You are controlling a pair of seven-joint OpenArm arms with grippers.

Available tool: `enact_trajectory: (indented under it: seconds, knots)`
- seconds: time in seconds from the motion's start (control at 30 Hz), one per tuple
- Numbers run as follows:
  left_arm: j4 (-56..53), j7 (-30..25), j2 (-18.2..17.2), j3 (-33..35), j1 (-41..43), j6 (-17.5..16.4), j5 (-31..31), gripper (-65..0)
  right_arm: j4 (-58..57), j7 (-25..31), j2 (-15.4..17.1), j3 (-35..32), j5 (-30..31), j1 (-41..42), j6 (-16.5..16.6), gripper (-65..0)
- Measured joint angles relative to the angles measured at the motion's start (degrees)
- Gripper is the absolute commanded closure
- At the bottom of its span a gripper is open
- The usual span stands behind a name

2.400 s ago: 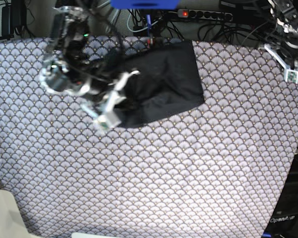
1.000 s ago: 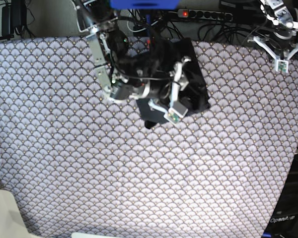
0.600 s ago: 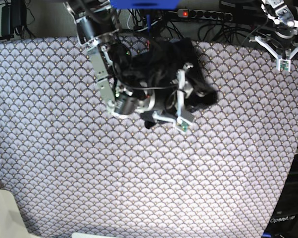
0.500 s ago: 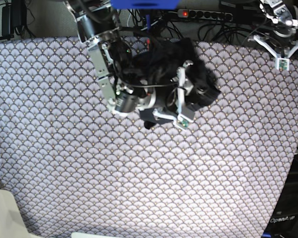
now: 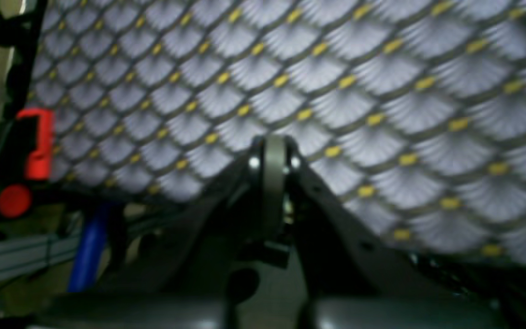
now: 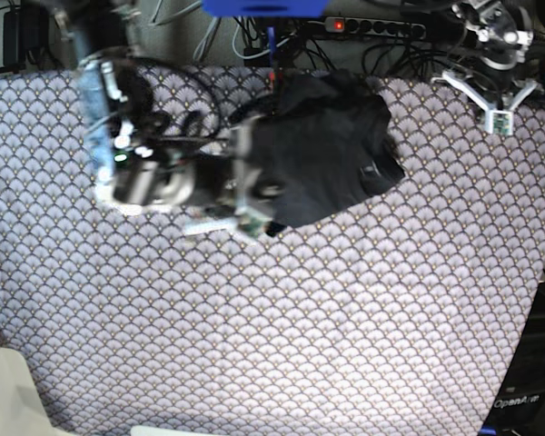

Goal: Fold the T-shirt properly
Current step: 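Release the shirt and pull the right gripper back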

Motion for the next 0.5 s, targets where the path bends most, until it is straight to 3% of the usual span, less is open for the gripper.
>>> enact_trajectory:
  seconds: [0.1,0.2,0.33,0.4,0.5]
  knots:
    - [2.25,0.33,0.28,0.42,-0.35,-0.46,0.02,0.0,-0.07,0.09,3.85,3.85,-0.24,-1.18,-0.02,-3.6]
    - [3.89,1.62,-0.13,0.98,-0.94,0.09,-0.22,0.0,-0.07,0.11,4.07,5.35,0.02,-3.56,0.0,-3.6]
    - [4.02,10.1,0.13,4.76,-0.85,-0.57,-0.24,0.0,0.33,-0.02,1.16,4.9,0.33,-5.29,0.0,-3.6]
    - [4.02,10.51,0.17,4.94,-1.4,-0.33,-0.24,0.0,1.22,-0.04,-0.96,4.61,0.72,-5.46,0.0,-3.7]
    - [4.02,10.71,-0.13,5.81,-1.84,0.04,-0.22,0.0,1.66,-0.22,-1.38,4.83,0.55,-4.98,0.0,-3.7]
